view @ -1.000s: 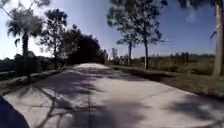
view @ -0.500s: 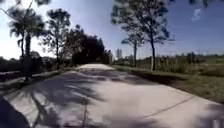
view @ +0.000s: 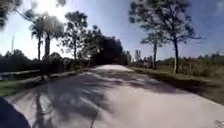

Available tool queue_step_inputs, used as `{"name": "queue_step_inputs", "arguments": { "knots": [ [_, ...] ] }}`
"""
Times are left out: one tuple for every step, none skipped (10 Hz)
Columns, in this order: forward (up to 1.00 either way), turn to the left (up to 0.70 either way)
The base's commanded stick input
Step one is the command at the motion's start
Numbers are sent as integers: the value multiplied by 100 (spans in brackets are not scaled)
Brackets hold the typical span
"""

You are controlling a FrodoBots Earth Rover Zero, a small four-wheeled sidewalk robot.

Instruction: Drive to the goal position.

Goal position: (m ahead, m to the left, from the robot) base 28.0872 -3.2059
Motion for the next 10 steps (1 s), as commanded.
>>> {"name": "queue_step_inputs", "arguments": {
  "knots": [
    [70,0],
    [70,0],
    [70,0],
    [70,0],
    [70,0],
    [70,0],
    [70,0],
    [70,0],
    [70,0],
    [70,0]
  ]
}}
